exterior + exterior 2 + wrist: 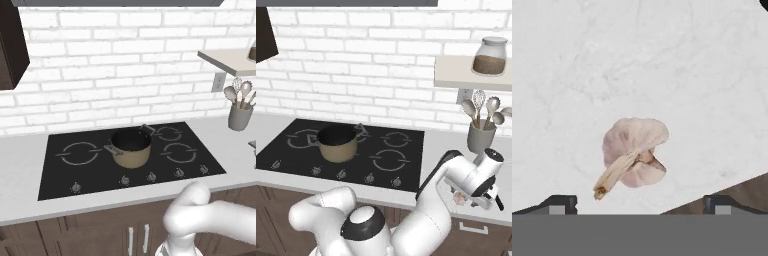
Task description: Put the garlic and carrot in the pot. Retrieve the spatula and lightly stir the vegetables in the pot.
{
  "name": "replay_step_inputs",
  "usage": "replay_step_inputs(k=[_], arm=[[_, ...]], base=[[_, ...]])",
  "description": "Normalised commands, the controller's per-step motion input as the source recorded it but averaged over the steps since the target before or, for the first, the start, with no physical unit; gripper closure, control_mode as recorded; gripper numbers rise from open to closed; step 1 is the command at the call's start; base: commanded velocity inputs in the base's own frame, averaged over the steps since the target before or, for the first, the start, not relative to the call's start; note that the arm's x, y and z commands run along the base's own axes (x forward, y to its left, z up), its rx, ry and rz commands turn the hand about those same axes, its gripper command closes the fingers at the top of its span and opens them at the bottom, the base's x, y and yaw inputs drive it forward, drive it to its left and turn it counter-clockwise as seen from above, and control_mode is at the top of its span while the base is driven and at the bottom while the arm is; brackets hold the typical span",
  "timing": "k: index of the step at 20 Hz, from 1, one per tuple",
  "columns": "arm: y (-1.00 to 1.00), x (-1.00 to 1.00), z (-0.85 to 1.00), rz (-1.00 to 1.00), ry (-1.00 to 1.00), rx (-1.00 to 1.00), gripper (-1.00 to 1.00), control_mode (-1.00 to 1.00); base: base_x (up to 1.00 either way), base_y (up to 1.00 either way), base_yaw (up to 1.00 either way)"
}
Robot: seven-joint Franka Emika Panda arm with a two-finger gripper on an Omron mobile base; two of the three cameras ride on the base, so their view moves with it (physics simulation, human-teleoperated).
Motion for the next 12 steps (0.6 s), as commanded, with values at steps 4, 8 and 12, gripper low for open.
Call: replay_step_inputs(k=[4, 8, 12], arm=[[0.34, -0.21, -0.16, 0.02, -0.25, -0.17, -1.00, -1.00], [0.01, -0.17, -0.02, 0.00, -0.22, -0.13, -1.00, -1.00], [-0.02, -0.02, 0.00, 0.00, -0.13, -0.14, -1.00, -1.00]], base=[[0.00, 0.00, 0.00], [0.00, 0.00, 0.00], [0.00, 0.00, 0.00]])
